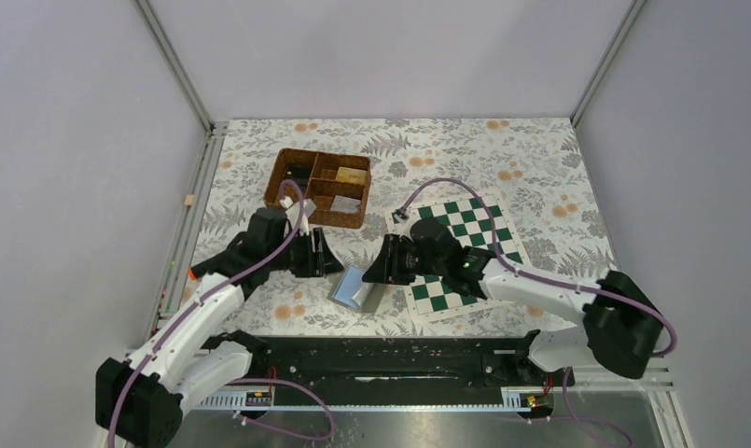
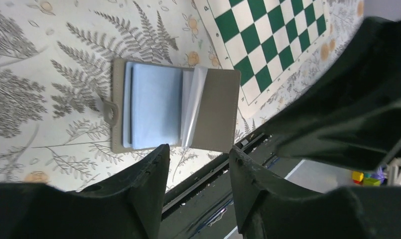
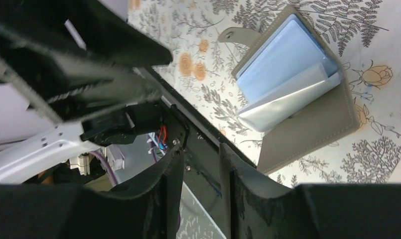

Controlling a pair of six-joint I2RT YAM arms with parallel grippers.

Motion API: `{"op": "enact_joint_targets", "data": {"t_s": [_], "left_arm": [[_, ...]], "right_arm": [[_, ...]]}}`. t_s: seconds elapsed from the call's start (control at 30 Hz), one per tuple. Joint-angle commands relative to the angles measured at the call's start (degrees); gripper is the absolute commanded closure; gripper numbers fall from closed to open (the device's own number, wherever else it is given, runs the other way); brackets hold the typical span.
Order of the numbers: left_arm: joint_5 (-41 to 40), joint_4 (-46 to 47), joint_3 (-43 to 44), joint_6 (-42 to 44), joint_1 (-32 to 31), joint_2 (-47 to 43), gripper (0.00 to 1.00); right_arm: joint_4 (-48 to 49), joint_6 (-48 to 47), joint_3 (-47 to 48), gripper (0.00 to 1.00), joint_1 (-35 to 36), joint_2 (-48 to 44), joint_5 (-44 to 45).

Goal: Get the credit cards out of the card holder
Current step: Remove the credit card from the card holder.

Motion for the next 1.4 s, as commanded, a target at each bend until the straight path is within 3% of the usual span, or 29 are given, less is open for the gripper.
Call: {"op": "enact_joint_targets", "data": {"t_s": [0.0, 0.3, 0.63, 0.87, 1.07, 1.27, 1.37], "left_arm": [[6.2, 13.4, -6.6, -5.8, -0.3, -5.1, 0.53], [6.7, 25.4, -14.1, -13.2, -0.9, -2.5, 0.55], [-6.1, 18.1, -14.7, -9.6, -2.4, 0.3, 0.63], [-7.4, 18.2, -14.9, -9.5, -4.8, 1.3, 0.61], [-8.1, 21.4, -16.5, -12.6, -5.8, 2.1, 0.69], [-12.9, 22.6, -18.6, -14.1, -6.2, 3.5, 0.7], [-14.6, 22.4, -19.5, -14.4, -6.2, 3.8, 0.83]], "right_arm": [[6.7, 1.3, 1.6, 0.61, 1.1, 6.4, 0.5], [4.9, -4.4, 0.5, 0.61, 1.2, 17.5, 0.3], [3.8, -15.4, -1.0, 0.61, 0.2, 22.5, 0.7], [5.4, -23.8, -0.4, 0.66, -3.0, 22.9, -3.6], [7.1, -30.1, 0.7, 0.68, -5.4, 22.9, -10.2], [3.9, -30.7, 3.7, 0.68, -5.5, 24.9, -9.2], [5.6, -28.6, 2.7, 0.69, -6.1, 25.0, -9.1]]}}
